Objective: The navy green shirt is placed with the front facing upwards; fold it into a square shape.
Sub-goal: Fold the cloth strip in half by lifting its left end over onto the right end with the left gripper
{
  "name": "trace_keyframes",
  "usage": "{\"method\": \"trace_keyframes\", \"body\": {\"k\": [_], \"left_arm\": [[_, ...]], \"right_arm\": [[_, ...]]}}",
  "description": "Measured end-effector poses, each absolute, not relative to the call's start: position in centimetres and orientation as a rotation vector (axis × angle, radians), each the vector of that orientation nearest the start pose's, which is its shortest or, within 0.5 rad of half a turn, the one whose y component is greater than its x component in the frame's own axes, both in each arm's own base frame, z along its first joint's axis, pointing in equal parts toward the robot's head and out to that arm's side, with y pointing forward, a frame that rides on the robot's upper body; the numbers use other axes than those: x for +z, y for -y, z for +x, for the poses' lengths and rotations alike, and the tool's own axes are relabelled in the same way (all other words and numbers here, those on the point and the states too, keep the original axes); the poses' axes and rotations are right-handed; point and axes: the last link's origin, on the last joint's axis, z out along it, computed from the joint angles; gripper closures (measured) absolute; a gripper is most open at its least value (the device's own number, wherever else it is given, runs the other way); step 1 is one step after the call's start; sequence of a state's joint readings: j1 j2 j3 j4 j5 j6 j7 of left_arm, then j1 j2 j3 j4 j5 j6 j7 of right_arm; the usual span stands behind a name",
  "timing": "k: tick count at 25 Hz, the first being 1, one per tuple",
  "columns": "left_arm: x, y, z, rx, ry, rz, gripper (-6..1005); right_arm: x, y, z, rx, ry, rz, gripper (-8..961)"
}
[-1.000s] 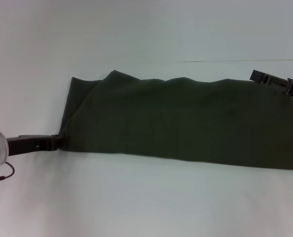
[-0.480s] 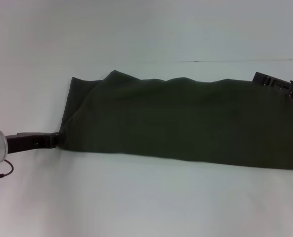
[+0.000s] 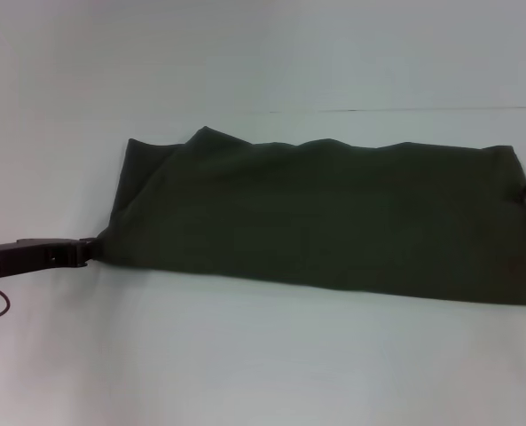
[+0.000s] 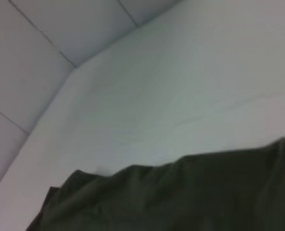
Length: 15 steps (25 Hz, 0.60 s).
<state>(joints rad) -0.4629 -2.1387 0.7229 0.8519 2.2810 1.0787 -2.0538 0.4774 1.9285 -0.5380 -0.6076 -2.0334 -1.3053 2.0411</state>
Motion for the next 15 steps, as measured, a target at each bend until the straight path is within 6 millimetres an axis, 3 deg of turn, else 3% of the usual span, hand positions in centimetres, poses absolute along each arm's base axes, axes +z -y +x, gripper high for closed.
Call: {"method": "trace_keyframes", "body": {"k": [8, 15], "left_arm": [[1.6, -35.6, -32.6, -0.302, 1.328, -2.123, 980], [1.7, -35.9, -32.4, -0.303, 1.319, -2.129, 979]], "right_arm": [[10.1, -31.3, 37.7, 0.703, -1.617, -1.933, 101], [9.4, -30.0, 38.6, 0.660, -1.663, -1.921, 116]]}}
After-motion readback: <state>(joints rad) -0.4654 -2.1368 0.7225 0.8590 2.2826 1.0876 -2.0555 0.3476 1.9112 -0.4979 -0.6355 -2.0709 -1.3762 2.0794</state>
